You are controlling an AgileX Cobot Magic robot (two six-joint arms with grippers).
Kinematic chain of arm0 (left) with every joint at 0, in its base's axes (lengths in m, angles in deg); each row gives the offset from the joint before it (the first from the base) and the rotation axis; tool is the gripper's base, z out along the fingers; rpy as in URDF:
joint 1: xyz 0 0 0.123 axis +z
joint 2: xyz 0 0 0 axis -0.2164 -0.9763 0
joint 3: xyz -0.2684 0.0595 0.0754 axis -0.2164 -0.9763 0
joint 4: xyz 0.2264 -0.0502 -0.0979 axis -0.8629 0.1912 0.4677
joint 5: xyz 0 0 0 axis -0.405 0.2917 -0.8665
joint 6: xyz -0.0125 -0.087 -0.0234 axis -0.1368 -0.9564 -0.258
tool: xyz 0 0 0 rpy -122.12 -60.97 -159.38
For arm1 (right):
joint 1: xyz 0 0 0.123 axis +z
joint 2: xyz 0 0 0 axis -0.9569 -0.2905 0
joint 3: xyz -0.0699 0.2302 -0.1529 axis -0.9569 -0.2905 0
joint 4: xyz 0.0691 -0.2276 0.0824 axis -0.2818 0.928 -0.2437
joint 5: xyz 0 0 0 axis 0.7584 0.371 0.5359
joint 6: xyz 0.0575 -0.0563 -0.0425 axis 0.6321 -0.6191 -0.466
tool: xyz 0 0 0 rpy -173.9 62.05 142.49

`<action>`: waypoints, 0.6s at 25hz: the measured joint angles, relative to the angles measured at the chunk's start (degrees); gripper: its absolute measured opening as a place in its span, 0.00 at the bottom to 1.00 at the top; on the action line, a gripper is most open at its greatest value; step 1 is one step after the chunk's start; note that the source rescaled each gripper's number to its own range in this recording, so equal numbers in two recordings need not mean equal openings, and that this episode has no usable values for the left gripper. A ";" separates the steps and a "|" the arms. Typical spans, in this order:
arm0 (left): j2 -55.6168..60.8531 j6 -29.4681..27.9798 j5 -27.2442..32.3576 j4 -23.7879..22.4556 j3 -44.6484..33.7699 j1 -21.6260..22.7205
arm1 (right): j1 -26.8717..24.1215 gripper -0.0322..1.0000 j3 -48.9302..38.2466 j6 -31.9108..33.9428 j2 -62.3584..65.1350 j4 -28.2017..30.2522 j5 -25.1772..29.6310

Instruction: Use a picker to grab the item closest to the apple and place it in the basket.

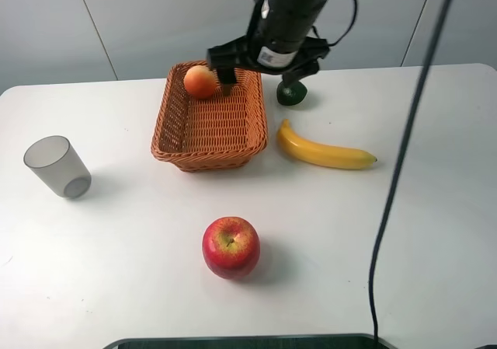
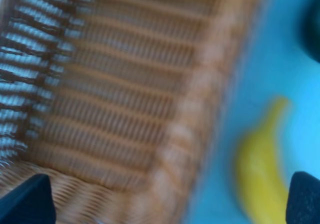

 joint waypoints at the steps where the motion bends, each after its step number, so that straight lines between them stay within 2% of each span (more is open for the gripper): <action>1: 0.00 0.00 0.00 0.00 0.00 0.00 | -1.59 1.00 -2.47 -0.24 1.71 -0.54 0.31; 11: 0.00 0.00 0.00 0.00 0.00 0.00 | -19.33 1.00 -23.72 -2.56 24.51 -0.84 4.66; 15: 0.00 0.00 0.00 0.00 0.00 0.00 | -22.15 1.00 -30.79 -2.98 35.98 0.64 5.99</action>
